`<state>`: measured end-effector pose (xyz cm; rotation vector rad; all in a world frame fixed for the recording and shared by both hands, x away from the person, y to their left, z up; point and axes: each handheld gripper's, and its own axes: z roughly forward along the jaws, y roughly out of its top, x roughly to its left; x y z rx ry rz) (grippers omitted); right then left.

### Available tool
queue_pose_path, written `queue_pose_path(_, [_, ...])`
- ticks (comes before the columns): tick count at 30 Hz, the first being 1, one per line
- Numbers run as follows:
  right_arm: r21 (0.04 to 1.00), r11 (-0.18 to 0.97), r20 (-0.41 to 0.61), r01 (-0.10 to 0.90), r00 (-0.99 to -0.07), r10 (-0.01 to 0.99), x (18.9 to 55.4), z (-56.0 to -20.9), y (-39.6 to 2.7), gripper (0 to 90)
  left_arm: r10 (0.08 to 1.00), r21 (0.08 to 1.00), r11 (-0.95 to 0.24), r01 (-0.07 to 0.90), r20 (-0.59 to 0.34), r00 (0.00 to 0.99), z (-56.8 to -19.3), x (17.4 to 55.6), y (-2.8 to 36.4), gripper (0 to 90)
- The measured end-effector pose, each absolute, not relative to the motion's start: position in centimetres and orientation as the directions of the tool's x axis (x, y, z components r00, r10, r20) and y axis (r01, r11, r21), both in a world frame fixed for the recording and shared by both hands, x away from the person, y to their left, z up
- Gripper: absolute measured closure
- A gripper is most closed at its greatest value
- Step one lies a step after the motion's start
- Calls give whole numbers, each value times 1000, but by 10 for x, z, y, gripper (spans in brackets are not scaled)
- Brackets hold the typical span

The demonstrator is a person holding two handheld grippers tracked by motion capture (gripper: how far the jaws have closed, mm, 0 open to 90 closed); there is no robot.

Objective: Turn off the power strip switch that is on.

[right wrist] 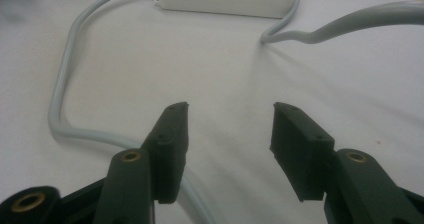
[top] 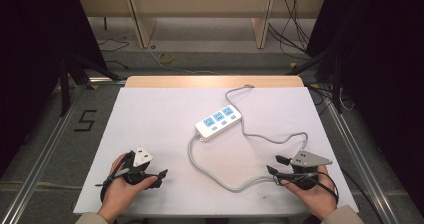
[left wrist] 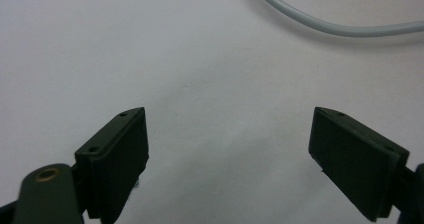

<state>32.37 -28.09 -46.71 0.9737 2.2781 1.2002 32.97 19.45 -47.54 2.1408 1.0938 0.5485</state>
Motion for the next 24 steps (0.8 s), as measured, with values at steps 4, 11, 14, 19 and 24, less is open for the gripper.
queue_pose_path(4, [819,410,-31,403,-681,732,323,-467,-281,559,824,717,-433,546,69,563,-475,330,194,156])
queue_pose_path(11, [800,440,-60,408,-675,735,322,-466,-281,735,821,710,-441,549,71,567,-476,329,194,157])
queue_pose_path(14, [789,459,-77,408,-676,733,321,-466,-281,805,819,708,-445,549,72,570,-476,330,193,158])
queue_pose_path(19, [778,485,-100,400,-683,723,320,-465,-280,890,817,704,-450,549,75,572,-477,330,193,158])
queue_pose_path(24, [766,503,-114,400,-686,719,320,-464,-280,900,820,709,-442,550,71,568,-476,330,193,159])
